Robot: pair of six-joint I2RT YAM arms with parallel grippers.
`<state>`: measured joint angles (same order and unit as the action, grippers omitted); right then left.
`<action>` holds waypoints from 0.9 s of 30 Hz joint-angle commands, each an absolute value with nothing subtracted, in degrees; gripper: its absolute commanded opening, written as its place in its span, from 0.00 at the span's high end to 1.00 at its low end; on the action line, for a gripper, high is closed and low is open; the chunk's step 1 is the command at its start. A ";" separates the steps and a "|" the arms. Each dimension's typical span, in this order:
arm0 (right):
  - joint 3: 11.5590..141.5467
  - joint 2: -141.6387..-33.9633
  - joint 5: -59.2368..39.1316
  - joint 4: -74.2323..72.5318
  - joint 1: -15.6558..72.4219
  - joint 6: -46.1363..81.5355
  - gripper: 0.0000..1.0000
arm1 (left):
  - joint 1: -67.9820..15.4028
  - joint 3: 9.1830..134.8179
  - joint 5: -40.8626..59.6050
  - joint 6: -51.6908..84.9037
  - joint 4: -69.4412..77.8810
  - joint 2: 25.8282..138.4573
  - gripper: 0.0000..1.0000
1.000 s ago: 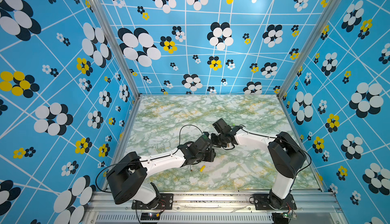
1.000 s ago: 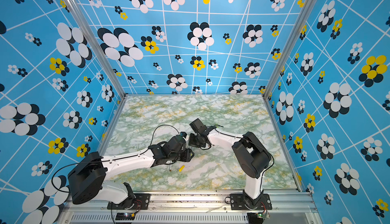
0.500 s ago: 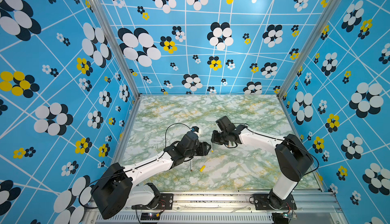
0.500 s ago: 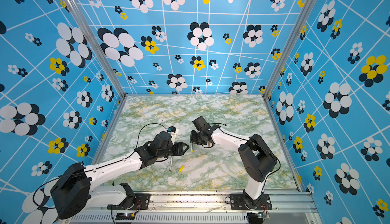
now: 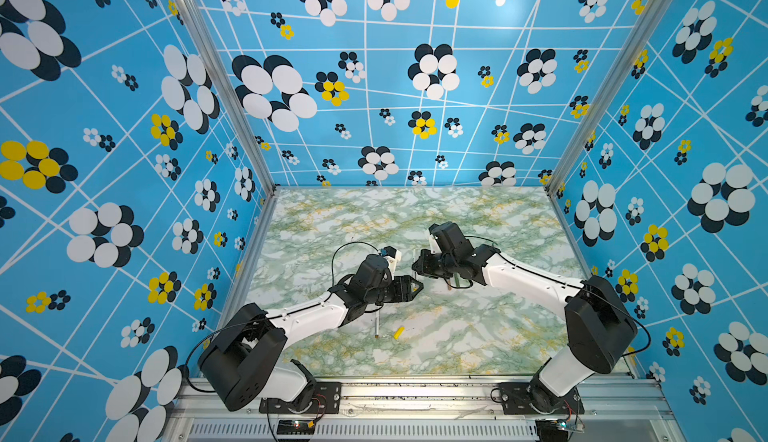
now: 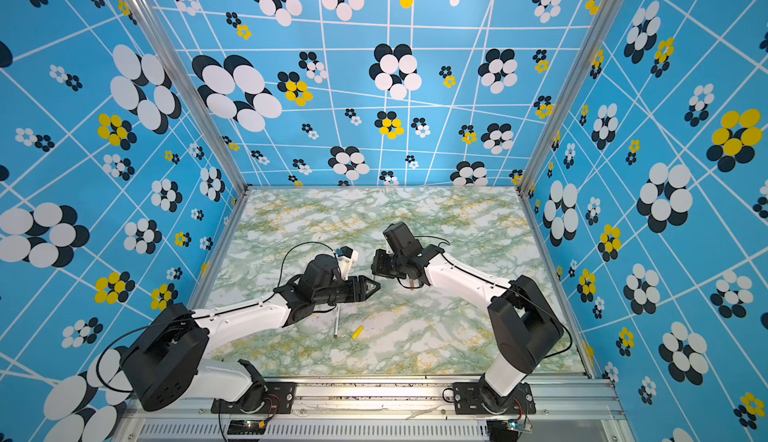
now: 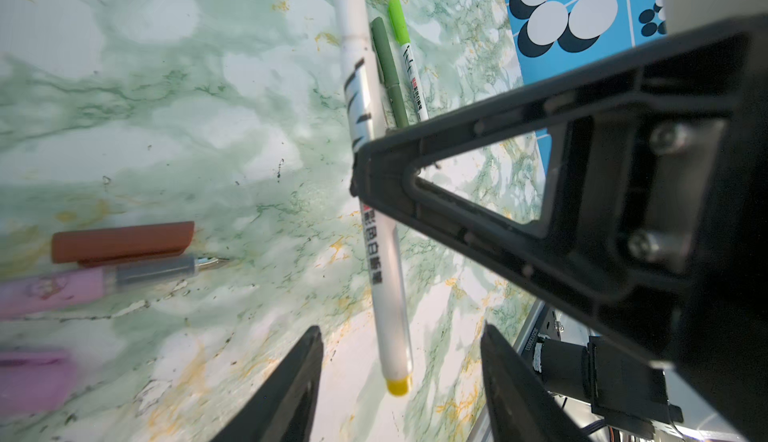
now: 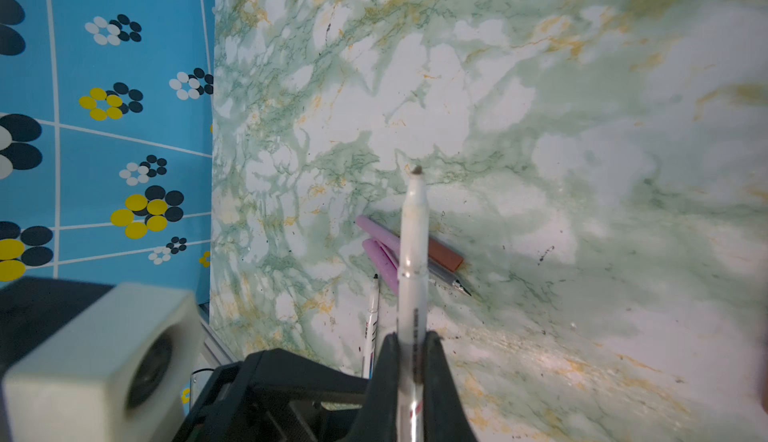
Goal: Insert the pens into the pen caps
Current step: 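Close the left gripper on the white marker held by the right gripper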
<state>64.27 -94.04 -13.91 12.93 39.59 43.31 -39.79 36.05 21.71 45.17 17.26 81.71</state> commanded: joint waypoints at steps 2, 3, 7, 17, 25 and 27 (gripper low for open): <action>62.92 -91.66 -15.95 11.39 39.29 43.68 0.90 | -38.89 36.50 23.48 46.73 21.17 83.19 0.44; 62.88 -91.50 -16.07 11.25 39.28 43.68 0.90 | -38.74 36.58 23.46 47.06 21.48 83.44 0.47; 62.43 -91.31 -16.73 10.77 39.29 43.68 0.90 | -38.49 36.92 23.31 47.55 22.24 84.11 0.54; 61.45 -91.00 -17.31 9.71 39.26 43.79 0.89 | -38.14 38.12 22.90 47.12 21.12 84.46 0.75; 61.30 -90.53 -17.01 9.62 39.29 43.51 0.88 | -38.08 38.32 22.66 46.85 20.37 84.40 0.90; 61.43 -90.19 -16.79 9.84 39.28 43.34 0.86 | -38.06 38.38 22.51 46.69 20.04 84.24 0.93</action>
<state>61.95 -92.01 -16.60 10.00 39.48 43.35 -38.35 36.84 22.55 47.37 20.49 83.94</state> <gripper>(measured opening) 0.136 0.139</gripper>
